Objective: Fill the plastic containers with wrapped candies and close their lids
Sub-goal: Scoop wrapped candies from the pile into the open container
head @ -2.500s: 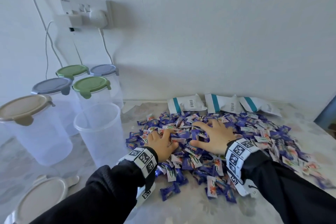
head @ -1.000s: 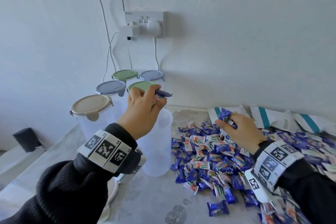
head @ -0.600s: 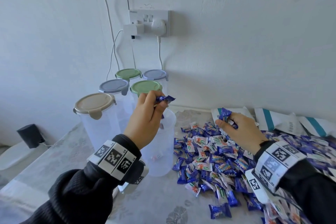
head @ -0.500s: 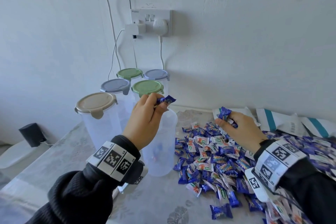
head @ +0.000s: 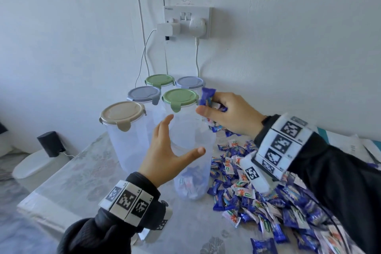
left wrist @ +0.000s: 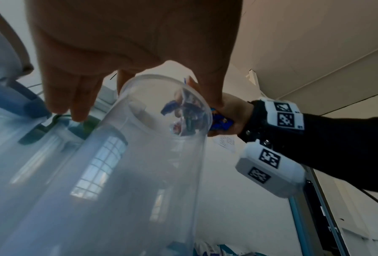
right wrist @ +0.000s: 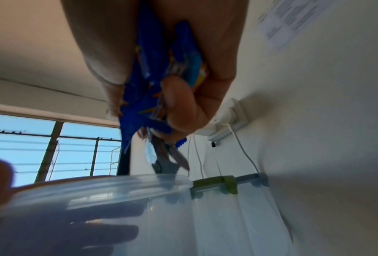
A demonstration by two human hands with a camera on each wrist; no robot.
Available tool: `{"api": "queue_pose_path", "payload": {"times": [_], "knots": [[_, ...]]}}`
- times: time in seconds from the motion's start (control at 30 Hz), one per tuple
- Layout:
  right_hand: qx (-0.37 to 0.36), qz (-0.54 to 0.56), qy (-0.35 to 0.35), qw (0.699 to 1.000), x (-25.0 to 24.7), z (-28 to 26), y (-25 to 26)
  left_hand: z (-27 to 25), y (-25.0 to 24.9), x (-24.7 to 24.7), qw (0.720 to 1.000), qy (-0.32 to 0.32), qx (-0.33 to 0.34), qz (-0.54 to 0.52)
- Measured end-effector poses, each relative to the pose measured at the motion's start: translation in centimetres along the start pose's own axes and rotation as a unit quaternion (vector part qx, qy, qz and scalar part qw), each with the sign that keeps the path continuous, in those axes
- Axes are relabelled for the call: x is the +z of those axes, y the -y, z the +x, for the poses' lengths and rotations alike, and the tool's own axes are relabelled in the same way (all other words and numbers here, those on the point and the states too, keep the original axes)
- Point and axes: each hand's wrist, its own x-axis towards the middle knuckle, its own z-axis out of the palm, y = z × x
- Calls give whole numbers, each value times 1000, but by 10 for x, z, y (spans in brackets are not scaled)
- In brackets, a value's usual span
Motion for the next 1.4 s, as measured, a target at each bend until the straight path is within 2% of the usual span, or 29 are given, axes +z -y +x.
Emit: {"api": "queue_pose_path", "payload": {"times": [0.07, 0.23, 0.33, 0.47, 0.57, 0.63, 0.7, 0.8, 0.9, 1.0, 1.27, 1.33, 1.4], "knots": [[1, -50, 72, 996, 7, 13, 9, 0, 6, 3, 999, 13, -16, -40], [4, -158, 208, 965, 18, 28, 16, -1, 9, 8, 996, 12, 16, -85], [11, -173, 237, 956, 20, 30, 17, -2, 6, 7, 996, 17, 9, -87], [2, -155, 215, 964, 16, 31, 17, -4, 4, 6, 992, 19, 27, -119], [-4, -126, 176, 976, 13, 32, 17, -4, 6, 8, 993, 21, 5, -115], [-20, -82, 105, 991, 15, 34, 16, -5, 7, 9, 993, 22, -8, -117], [-36, 15, 16, 999, 22, 34, 12, -5, 7, 10, 992, 23, -15, -122], [-47, 136, -151, 978, 45, 27, 3, -6, 6, 10, 992, 20, -15, -121], [-40, 186, -216, 958, 62, 19, -3, -6, 4, 10, 992, 23, -19, -122], [-54, 151, -200, 967, 66, 15, -10, -6, 4, 10, 992, 22, -22, -124], [-51, 112, -59, 991, 60, -9, -20, -6, 7, 11, 995, 20, -12, -96], [-44, 103, -18, 994, 52, -19, -22, -8, 6, 13, 999, -4, 1, -35], [-31, 119, -18, 992, 42, -31, -25, -12, 0, 16, 996, -60, 47, 35]]}}
